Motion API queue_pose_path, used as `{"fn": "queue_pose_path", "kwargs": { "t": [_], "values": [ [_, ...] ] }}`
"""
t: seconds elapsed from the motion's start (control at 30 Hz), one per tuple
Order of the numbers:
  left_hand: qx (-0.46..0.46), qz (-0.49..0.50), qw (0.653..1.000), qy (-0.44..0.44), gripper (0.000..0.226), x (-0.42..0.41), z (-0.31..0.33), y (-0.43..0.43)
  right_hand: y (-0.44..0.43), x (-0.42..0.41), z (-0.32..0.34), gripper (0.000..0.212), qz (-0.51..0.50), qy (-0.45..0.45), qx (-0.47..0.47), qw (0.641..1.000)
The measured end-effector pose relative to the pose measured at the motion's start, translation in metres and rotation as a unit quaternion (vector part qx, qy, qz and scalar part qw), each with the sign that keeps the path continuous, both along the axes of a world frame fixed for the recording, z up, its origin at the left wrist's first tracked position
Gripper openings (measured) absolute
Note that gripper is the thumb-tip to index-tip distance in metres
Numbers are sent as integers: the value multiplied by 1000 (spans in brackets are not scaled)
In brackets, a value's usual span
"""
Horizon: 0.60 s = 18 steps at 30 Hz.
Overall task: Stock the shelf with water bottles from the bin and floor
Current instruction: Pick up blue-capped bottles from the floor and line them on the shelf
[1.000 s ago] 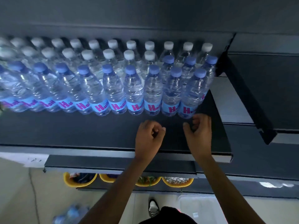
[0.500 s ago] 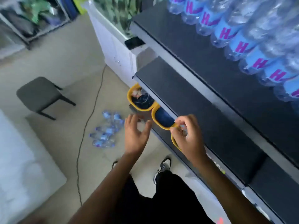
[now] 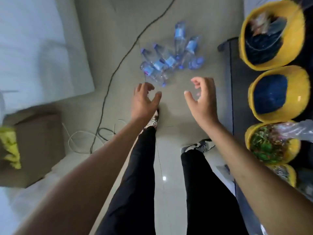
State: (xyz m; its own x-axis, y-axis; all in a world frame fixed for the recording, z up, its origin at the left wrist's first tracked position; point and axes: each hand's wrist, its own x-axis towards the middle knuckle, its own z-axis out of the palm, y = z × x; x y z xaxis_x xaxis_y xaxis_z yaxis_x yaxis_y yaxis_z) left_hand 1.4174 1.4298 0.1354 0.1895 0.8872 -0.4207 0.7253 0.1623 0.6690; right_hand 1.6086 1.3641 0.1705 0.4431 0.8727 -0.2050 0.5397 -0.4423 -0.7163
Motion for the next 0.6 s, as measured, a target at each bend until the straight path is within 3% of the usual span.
{"fn": "queue_pose_path", "kwargs": {
  "t": [0.17,0.33,0.47,0.6],
  "values": [
    [-12,-43,995,89,36,-30,-157,7,24,-34,-182,34,42,-15,-36,998],
    [-48,-58,992,102,47,-24,-283,20,48,-50,-320,42,46,-18,-90,995],
    [51,-164,977,127,62,-15,-360,59,91,-42,-402,49,82,-38,-83,992],
    [145,-286,923,214,70,-8,-403,109,142,-30,-446,54,146,-134,-86,976]
  ]
}}
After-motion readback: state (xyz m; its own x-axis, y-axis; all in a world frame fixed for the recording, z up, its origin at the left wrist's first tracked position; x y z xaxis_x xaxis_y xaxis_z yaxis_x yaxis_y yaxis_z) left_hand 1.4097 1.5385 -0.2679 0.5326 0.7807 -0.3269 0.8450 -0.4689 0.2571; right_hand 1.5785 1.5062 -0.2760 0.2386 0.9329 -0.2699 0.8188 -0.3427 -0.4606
